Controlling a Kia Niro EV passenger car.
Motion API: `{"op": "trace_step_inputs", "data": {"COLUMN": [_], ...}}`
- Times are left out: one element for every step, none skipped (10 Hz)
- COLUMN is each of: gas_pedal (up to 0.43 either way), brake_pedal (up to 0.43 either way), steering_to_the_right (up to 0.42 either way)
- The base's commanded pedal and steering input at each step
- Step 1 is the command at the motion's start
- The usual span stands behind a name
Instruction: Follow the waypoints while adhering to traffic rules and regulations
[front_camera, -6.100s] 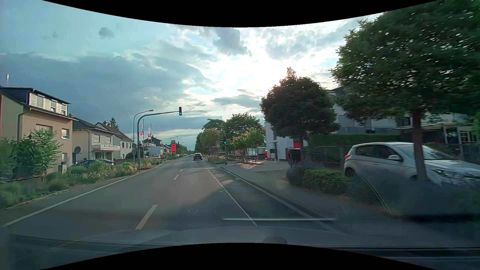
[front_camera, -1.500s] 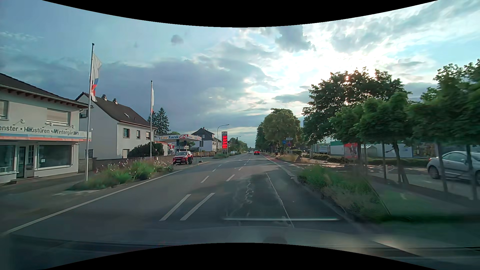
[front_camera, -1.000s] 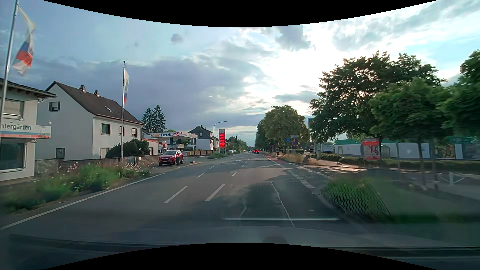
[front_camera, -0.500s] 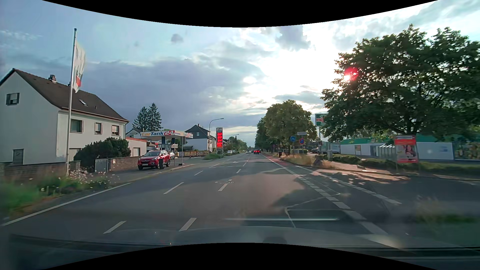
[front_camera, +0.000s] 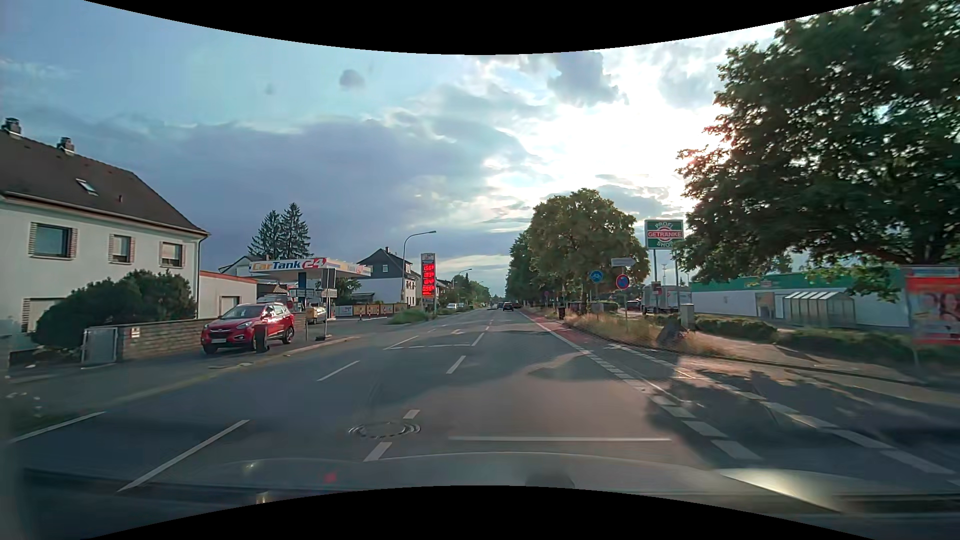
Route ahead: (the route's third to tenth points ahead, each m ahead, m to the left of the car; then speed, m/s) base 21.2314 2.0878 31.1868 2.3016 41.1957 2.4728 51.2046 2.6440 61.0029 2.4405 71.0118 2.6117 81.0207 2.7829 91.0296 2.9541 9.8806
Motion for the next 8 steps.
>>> {"op": "trace_step_inputs", "data": {"gas_pedal": [0.22, 0.22, 0.22, 0.22, 0.22, 0.22, 0.22, 0.22], "brake_pedal": [0.0, 0.0, 0.0, 0.0, 0.0, 0.0, 0.0, 0.0], "steering_to_the_right": [0.008, 0.007, 0.005, 0.003, 0.002, 0.002, 0.0, -0.003]}}
